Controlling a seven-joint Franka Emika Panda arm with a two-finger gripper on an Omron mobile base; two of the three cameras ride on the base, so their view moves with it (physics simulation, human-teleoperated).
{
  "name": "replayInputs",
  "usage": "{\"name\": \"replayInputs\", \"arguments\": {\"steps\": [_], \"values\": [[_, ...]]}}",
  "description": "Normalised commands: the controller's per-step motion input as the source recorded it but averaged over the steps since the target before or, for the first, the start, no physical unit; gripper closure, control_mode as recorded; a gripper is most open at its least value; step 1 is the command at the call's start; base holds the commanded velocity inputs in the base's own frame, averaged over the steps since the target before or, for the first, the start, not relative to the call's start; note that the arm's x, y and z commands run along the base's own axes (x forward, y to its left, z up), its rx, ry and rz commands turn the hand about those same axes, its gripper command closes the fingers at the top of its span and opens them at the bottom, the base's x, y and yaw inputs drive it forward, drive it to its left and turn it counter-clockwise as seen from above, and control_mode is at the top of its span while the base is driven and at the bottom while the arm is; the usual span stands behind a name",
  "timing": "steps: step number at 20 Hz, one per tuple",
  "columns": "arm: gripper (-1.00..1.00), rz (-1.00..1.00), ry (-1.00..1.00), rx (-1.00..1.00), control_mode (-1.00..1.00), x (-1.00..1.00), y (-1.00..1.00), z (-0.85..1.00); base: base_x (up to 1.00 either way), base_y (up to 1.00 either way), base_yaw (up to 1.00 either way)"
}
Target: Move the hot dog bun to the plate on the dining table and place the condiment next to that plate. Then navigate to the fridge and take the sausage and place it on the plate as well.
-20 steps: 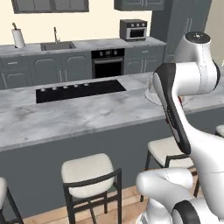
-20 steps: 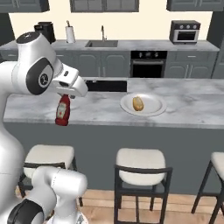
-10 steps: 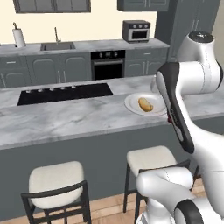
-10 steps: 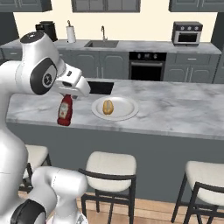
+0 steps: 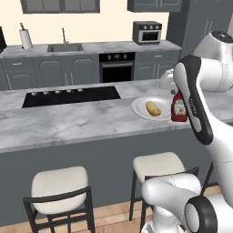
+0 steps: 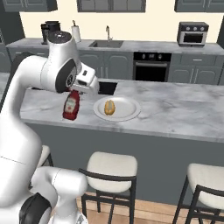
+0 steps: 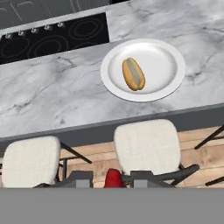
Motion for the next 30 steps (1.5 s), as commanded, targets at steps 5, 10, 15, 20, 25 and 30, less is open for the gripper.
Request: {"name": "replayInputs", "arguments": {"steps": [5,10,15,20,25,30], "values": [[1.0,0.05,-0.28,0.09,-1.0,0.83,-0.05,0.0,0.0,0.0,0.0],[1.0,0.02,-0.21,0.0,-1.0,0.35,0.53,-0.13,0.0,0.0,0.0],[1.0,0.0,-0.06,0.0,-1.0,0.32,0.66,-0.28,0.0,0.0,0.0],[1.0,0.0,-0.01,0.0,-1.0,0.53,0.13,-0.22,0.0,0.0,0.0],[1.0,0.0,-0.01,-0.01,-1.0,0.3,0.18,-0.25,0.0,0.0,0.0],[1.0,0.0,-0.17,-0.1,-1.0,0.03,0.16,-0.29,0.0,0.0,0.0]]}}
